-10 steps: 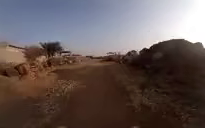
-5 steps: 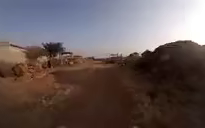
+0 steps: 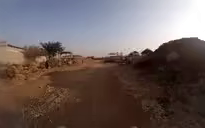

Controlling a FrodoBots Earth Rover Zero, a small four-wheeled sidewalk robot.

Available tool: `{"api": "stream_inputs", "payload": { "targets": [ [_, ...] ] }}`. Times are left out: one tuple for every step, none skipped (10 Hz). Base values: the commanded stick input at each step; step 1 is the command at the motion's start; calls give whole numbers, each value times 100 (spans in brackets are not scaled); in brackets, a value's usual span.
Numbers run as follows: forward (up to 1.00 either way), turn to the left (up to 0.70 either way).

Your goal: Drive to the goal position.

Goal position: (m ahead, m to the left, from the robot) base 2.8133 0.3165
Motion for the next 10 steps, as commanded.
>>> {"api": "stream_inputs", "payload": {
  "targets": [
    [70, 0],
    [70, 0],
    [70, 0],
    [70, 0],
    [70, 0],
    [70, 0],
    [70, 0],
    [70, 0],
    [70, 0],
    [70, 0]
  ]
}}
